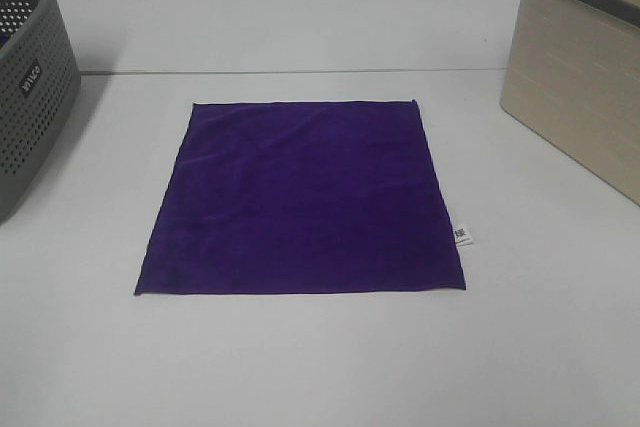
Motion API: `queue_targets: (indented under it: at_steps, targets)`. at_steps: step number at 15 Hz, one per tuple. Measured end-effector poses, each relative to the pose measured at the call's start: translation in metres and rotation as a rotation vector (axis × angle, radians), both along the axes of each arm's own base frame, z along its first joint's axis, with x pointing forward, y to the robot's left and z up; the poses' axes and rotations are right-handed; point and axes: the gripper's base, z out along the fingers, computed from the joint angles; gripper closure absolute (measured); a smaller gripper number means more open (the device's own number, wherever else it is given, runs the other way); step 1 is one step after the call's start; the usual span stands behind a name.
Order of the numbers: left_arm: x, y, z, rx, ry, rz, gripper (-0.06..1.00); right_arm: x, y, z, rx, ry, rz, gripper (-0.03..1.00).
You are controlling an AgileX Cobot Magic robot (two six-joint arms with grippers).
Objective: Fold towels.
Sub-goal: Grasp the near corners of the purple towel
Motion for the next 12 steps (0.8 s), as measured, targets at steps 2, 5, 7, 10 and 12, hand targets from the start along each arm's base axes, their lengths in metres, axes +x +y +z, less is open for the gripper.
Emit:
queue_targets:
  at_steps: [2,5,7,10,12]
  targets:
    - [0.0,0.0,0.0,0.0,0.0,0.0,-0.04,-0.001,0.0003,0.0001,0.007,-0.001,0.065,0.07]
    - [0.0,0.0,0.0,0.0,0.0,0.0,-0.04,-0.0017,0.0007,0.0002,0.013,-0.001,0.109,0.07]
    - [0.0001,-0.0034,-0.0003,-0.039,0.001,-0.023,-0.04,-0.0017,0.0009,0.0002,0.015,-0.002,0.11,0.07]
    - [0.0001,-0.0081,-0.0005,-0.064,0.003,-0.068,-0.04,-0.0018,0.001,0.0003,0.016,-0.002,0.111,0.07]
    - [0.0001,-0.0082,-0.0005,-0.064,0.003,-0.07,-0.04,-0.0018,0.001,0.0003,0.016,-0.002,0.111,0.07]
